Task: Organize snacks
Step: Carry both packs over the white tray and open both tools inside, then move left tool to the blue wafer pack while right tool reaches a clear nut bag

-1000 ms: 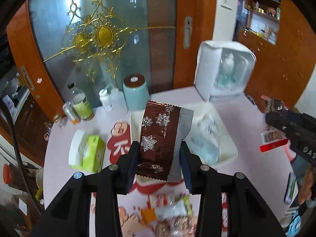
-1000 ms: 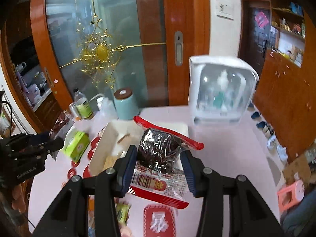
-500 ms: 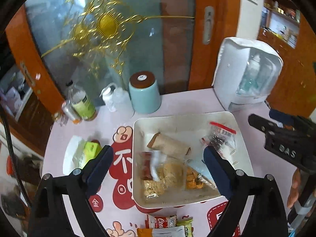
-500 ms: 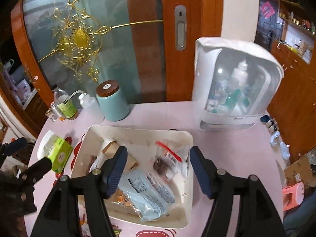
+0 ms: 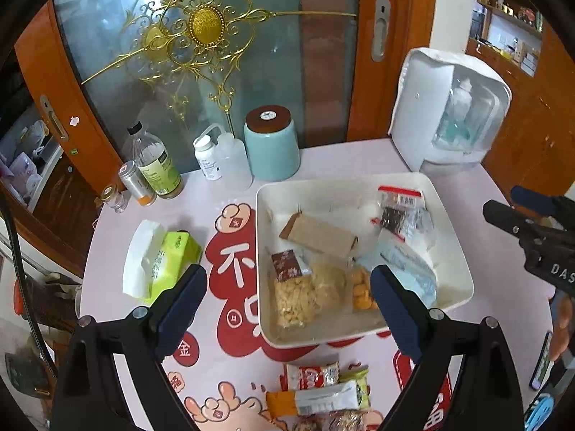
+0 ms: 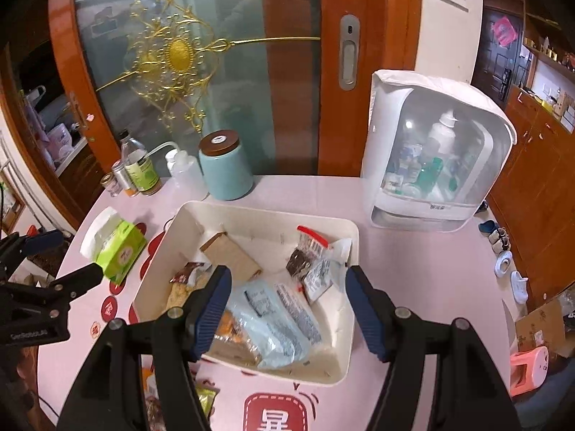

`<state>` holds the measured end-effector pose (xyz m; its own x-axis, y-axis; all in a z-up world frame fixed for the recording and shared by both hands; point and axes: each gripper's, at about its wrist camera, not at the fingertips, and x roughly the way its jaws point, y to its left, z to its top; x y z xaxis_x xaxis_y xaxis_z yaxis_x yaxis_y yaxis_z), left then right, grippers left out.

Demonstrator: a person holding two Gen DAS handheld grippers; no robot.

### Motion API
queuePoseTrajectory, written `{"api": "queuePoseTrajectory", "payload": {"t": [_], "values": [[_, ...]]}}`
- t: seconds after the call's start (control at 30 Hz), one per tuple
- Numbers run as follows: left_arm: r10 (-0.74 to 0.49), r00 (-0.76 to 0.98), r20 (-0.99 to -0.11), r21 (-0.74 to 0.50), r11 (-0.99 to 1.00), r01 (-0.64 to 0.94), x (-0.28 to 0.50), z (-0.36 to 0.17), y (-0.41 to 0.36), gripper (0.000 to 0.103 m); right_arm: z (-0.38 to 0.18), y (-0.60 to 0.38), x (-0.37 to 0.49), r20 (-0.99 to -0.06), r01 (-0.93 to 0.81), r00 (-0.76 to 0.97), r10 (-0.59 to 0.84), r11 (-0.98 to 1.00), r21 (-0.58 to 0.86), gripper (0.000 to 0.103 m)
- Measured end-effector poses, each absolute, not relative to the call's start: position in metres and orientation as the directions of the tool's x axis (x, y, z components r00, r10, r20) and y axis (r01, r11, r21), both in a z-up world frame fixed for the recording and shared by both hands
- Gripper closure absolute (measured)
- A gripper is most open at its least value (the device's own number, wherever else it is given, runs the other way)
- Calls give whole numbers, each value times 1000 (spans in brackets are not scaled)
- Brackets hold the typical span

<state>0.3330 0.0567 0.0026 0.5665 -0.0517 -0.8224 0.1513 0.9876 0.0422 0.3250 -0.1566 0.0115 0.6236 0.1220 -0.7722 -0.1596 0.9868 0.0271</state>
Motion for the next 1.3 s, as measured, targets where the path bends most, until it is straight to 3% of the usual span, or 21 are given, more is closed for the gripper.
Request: {"api": "queuePoseTrajectory", "payload": {"t": [0.47,0.7,1.1,1.3], "values": [[-104,538,-837,16,977,213,246,3,82,11,17,-135,239,-781,-204,601,170,977,57,36],[-145,473,-869,-38,973,228,176,-42,98,11,-21,-119,195,-819,-229,536,204,969,92,37],[-117,319,-941,-156,983,-101,118,-176,123,11,-118,-93,157,-888,-183,369,274,958,219,36],[-86,288,-954,-157,960,-232,113,-208,123,11,-155,-77,164,-914,-153,297,278,958,241,36]]}}
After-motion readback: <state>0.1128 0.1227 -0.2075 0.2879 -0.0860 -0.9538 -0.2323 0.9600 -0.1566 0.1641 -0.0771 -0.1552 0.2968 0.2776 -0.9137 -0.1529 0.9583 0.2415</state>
